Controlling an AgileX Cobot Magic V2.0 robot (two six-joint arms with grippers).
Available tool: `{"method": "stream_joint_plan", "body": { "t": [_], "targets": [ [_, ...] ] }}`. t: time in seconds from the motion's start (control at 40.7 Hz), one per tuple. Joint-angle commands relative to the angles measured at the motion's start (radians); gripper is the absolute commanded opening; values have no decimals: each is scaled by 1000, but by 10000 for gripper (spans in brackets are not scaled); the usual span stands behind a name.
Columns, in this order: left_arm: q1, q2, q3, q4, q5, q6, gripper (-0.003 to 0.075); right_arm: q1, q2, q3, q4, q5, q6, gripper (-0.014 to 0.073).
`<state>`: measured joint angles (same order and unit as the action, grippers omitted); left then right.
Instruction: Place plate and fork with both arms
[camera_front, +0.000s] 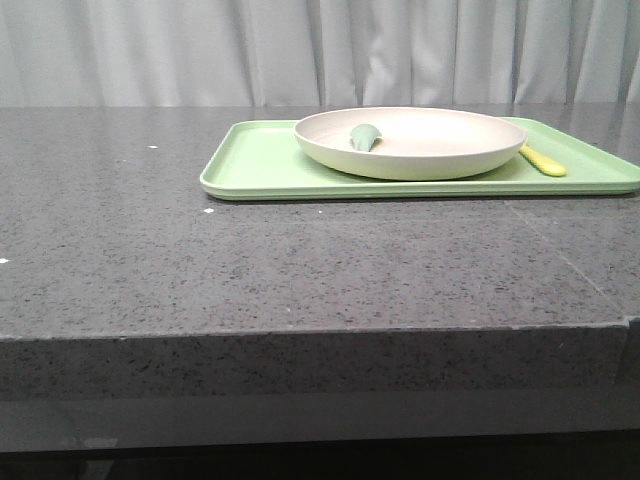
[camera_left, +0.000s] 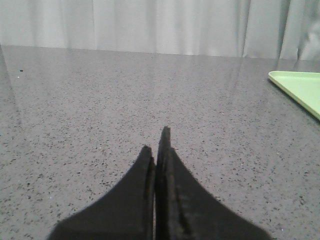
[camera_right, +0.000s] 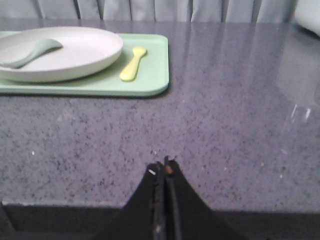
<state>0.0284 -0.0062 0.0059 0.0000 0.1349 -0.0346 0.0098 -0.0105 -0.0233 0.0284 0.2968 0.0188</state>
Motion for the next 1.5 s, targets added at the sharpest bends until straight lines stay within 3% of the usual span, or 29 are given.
{"method": "stream_joint_plan", "body": {
  "t": [0.0, 1.475],
  "targets": [
    [2, -20, 2, 0, -87, 0, -18, -5, -17, 3, 5, -91, -7, -116],
    [2, -20, 2, 0, -87, 0, -18, -5, -18, 46, 5, -98, -7, -116]
  ]
}}
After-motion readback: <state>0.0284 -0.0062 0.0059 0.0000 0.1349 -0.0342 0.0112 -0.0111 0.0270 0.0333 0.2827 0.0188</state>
